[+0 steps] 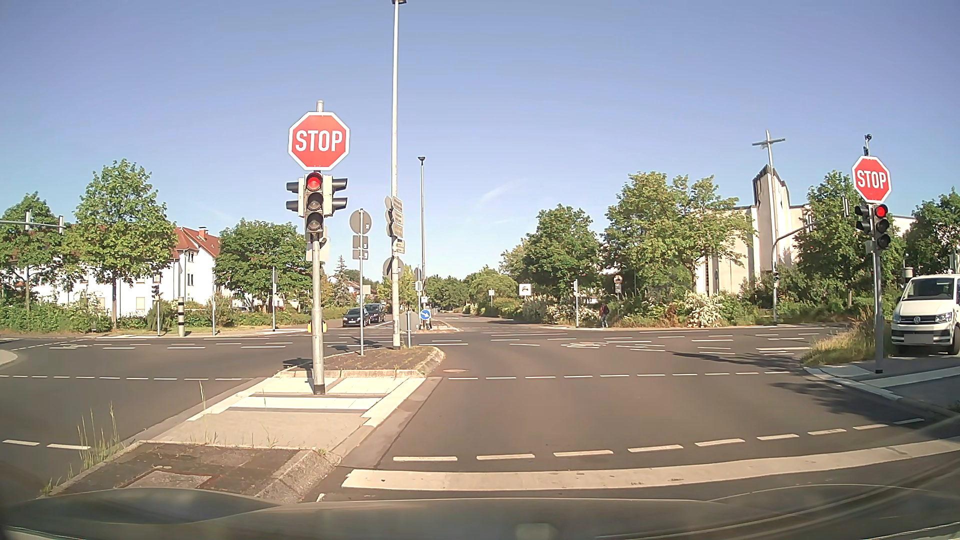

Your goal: Follow the waypoints while adhering to traffic rules and regulations

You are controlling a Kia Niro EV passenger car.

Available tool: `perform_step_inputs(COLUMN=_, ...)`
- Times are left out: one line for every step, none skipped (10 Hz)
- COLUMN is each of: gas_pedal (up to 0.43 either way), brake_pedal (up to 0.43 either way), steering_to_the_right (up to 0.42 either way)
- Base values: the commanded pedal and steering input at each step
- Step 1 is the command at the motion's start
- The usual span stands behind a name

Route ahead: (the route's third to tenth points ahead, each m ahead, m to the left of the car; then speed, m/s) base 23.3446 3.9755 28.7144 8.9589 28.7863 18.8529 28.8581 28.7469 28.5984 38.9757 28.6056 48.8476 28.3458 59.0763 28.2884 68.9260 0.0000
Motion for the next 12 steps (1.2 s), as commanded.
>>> perform_step_inputs(gas_pedal=0.000, brake_pedal=0.311, steering_to_the_right=0.012)
perform_step_inputs(gas_pedal=0.000, brake_pedal=0.311, steering_to_the_right=0.012)
perform_step_inputs(gas_pedal=0.000, brake_pedal=0.311, steering_to_the_right=0.012)
perform_step_inputs(gas_pedal=0.000, brake_pedal=0.311, steering_to_the_right=0.012)
perform_step_inputs(gas_pedal=0.000, brake_pedal=0.311, steering_to_the_right=0.012)
perform_step_inputs(gas_pedal=0.000, brake_pedal=0.311, steering_to_the_right=0.012)
perform_step_inputs(gas_pedal=0.000, brake_pedal=0.311, steering_to_the_right=0.012)
perform_step_inputs(gas_pedal=0.000, brake_pedal=0.311, steering_to_the_right=0.012)
perform_step_inputs(gas_pedal=0.000, brake_pedal=0.311, steering_to_the_right=0.012)
perform_step_inputs(gas_pedal=0.000, brake_pedal=0.311, steering_to_the_right=0.012)
perform_step_inputs(gas_pedal=0.000, brake_pedal=0.311, steering_to_the_right=0.012)
perform_step_inputs(gas_pedal=0.000, brake_pedal=0.311, steering_to_the_right=0.012)
